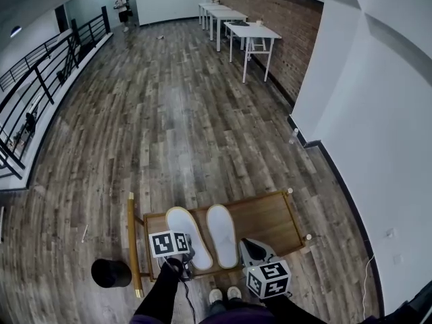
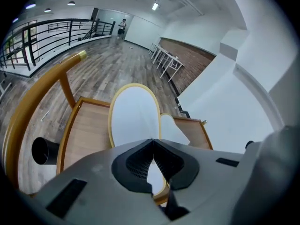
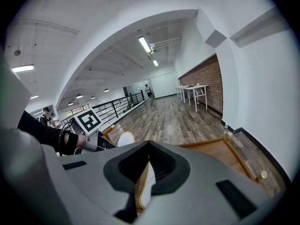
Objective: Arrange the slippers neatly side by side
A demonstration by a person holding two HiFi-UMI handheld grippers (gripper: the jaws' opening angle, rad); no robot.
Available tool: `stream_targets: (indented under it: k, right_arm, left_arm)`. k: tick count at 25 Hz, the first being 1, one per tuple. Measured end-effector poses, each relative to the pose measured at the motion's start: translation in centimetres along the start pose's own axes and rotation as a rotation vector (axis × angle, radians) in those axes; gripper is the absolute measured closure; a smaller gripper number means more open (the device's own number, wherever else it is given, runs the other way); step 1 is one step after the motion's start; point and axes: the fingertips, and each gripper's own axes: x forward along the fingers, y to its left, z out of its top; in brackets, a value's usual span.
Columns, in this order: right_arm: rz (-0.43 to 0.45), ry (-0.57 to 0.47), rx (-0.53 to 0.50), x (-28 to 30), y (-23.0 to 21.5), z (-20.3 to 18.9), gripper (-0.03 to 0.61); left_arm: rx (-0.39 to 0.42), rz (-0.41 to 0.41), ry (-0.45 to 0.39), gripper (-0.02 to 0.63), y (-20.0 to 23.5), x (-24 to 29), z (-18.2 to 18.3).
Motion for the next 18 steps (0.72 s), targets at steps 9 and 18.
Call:
stream_targets:
  k: [9,18]
  right_arm:
    - [-0.029,0.011,0.020,0.3,-1.6,0.1,0.580]
    - [-0.047,0.035,0.034,1.1,-2.4,-0.3,0.580]
  left_arm:
    - [0.096,0.039,0.119,0.606,-0.4,3.1,-0.7]
    - [0.207,0.068,0.208,0.606,0.0,5.6,-1.0]
